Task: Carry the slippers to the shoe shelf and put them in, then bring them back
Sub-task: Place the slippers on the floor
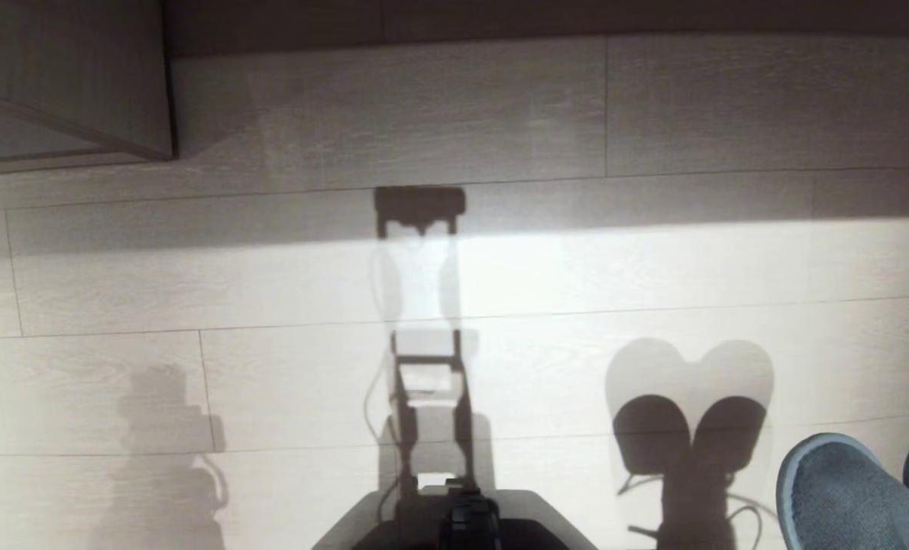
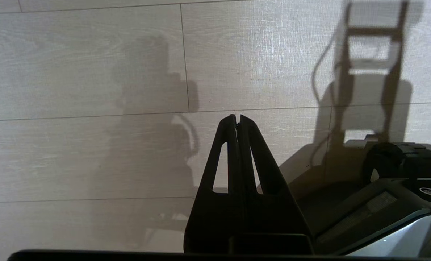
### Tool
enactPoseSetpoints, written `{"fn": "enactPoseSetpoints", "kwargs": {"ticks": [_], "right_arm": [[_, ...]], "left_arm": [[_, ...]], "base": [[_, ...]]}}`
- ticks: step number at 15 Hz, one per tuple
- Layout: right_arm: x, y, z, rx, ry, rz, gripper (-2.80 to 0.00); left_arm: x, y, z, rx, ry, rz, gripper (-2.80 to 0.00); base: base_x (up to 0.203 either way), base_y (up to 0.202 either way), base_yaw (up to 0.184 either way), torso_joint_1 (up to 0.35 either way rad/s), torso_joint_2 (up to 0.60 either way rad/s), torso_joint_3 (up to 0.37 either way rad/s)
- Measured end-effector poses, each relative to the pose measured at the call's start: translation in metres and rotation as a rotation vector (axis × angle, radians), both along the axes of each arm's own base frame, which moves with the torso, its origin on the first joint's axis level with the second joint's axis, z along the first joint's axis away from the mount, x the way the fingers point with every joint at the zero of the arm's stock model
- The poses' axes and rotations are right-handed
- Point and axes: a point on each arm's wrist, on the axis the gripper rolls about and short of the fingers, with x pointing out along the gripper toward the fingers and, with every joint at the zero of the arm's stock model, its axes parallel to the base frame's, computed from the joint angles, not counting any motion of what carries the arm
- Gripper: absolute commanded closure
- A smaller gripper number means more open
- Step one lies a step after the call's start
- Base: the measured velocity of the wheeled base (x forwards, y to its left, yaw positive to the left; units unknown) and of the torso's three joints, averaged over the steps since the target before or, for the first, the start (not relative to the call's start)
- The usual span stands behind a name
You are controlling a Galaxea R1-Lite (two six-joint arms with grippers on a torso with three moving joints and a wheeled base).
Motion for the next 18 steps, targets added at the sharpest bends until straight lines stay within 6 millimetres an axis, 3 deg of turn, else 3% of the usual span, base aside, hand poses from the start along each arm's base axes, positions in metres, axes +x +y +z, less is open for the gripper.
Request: {"fn": "enactPoseSetpoints", "kwargs": {"ticks": [5,7,9,11,14,18], "right_arm": [[-0.004,0.000,0.017,-0.007,0.029,0.015,0.00],[-0.001,0.000,0.042,-0.008,0.013,0.019,0.00],[0.016,0.000,0.073,-0.010,0.028,0.025,0.00],[0.049,0.001,0.103,-0.015,0.055,0.035,0.00],[0.117,0.003,0.137,-0.028,0.049,0.082,0.00],[0.231,0.010,0.164,-0.052,-0.079,0.148,0.00]], "left_arm": [[0.000,0.000,0.000,-0.001,0.001,0.000,0.00],[0.000,0.000,0.000,-0.001,0.000,0.001,0.00],[0.000,0.000,0.000,0.000,0.001,0.000,0.00],[0.000,0.000,0.000,0.000,0.001,0.000,0.00],[0.000,0.000,0.000,0.001,0.001,0.000,0.00],[0.000,0.000,0.000,0.000,0.001,0.000,0.00]], "base": [[0.000,0.000,0.000,0.002,0.00,-0.081],[0.000,0.000,0.000,0.000,0.00,0.000],[0.000,0.000,0.000,0.000,0.00,0.000],[0.000,0.000,0.000,0.000,0.00,0.000],[0.000,0.000,0.000,0.000,0.00,0.000],[0.000,0.000,0.000,0.000,0.00,0.000]]}}
